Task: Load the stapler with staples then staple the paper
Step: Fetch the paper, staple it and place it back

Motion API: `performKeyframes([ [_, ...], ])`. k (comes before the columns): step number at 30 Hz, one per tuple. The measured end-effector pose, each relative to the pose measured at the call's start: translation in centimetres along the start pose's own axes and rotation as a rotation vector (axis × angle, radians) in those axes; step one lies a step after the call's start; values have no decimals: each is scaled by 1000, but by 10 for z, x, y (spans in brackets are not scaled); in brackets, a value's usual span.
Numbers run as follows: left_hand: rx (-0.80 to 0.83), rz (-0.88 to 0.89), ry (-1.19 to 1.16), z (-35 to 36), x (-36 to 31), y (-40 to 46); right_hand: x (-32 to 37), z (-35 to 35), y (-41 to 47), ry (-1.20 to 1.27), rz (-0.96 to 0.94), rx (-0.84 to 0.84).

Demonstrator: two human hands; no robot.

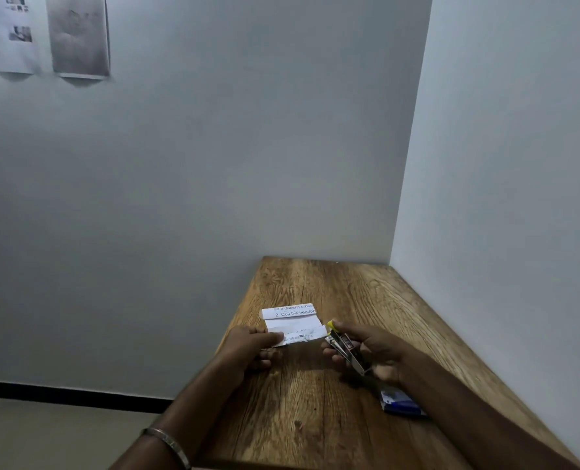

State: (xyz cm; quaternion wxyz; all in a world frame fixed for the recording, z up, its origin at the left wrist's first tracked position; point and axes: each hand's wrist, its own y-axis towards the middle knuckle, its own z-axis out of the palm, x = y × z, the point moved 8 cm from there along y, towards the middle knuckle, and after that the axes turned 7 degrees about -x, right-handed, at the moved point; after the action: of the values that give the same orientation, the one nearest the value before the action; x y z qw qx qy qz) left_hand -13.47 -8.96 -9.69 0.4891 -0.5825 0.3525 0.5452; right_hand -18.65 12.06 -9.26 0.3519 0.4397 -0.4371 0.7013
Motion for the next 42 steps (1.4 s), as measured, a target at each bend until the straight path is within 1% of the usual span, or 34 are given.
performKeyframes([
  [4,5,-2,-14,0,1,0,11,-19,-4,-57,-42,7],
  [7,9,-1,-19,0,2,0,18,-38,-11,-239,-83,14],
  [9,12,-1,-18,0,2,1,24,-50,-17,-364,-161,-23],
  [13,8,-3,-9,0,3,2,36,-65,-28,-551,-329,-155],
  [17,10,-7,-8,1,3,2,40,-65,-41,-795,-451,-216],
  [20,8,-9,-1,0,3,2,39,-64,-45,-943,-505,-251],
  [24,0,-11,7,0,3,2,34,-62,-46,-1106,-528,-282],
  [31,-8,-7,20,-2,5,3,29,-62,-46,-1184,-552,-303],
  [38,-11,-20,25,0,4,1,25,-61,-44,-1201,-492,-238],
  [39,-10,-20,27,0,3,1,27,-60,-44,-1187,-504,-250],
  [42,-11,-23,28,-1,3,0,43,-55,-49,-1119,-635,-385],
])
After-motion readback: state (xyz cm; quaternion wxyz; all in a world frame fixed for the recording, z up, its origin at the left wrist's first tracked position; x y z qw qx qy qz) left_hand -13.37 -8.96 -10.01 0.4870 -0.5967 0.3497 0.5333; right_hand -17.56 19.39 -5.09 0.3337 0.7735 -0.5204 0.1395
